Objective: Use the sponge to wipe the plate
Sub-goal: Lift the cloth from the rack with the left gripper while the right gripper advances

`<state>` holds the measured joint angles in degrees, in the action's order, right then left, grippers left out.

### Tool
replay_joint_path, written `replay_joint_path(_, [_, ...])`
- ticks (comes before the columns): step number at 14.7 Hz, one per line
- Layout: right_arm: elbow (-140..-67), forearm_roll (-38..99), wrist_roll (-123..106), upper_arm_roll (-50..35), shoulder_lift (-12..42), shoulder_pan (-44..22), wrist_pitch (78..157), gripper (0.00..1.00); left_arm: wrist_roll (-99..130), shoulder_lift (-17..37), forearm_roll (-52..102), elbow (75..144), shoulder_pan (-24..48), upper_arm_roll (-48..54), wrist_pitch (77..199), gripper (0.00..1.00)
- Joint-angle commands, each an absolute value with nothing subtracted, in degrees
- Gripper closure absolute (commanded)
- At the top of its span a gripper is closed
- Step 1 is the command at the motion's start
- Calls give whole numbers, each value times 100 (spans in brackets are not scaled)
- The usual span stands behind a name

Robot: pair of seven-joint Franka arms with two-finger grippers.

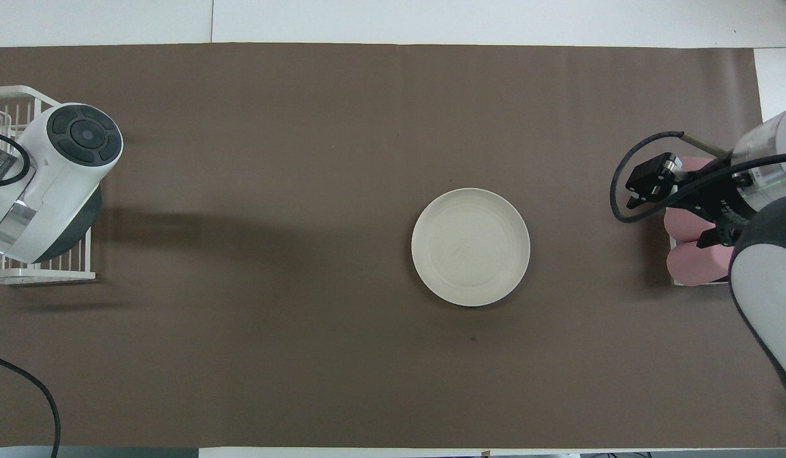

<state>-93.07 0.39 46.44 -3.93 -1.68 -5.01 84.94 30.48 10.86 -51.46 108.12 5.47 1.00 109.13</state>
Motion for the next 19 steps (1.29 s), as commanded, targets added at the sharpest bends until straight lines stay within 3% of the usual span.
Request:
replay_joint_path(1, [-9649,132,5701,-413,-421,-834,8420,0,3129,958,-5273,10960,518,114,11048,34])
replay_joint_path(5, [-9782,132,5862,-413,-483,-941,8446,0,3129,958,-5265,10934,571,114,11030,97])
replay_joint_path(9, [-9782,359,6098,-404,-492,-940,8402,0,3129,1002,-5238,10803,589,123,10951,100])
replay_joint_path(12, [-9730,657,6879,-439,-483,-1045,8420,0,3033,1072,-5142,10338,685,141,10514,100])
replay_joint_path(17, [-9712,800,8759,-615,-475,-1413,8910,0,2540,1037,-2775,8915,686,132,9433,100])
replay_joint_path(19, [-9721,800,9174,-624,-466,-1617,8982,0,2549,871,-1492,8807,607,88,9317,100])
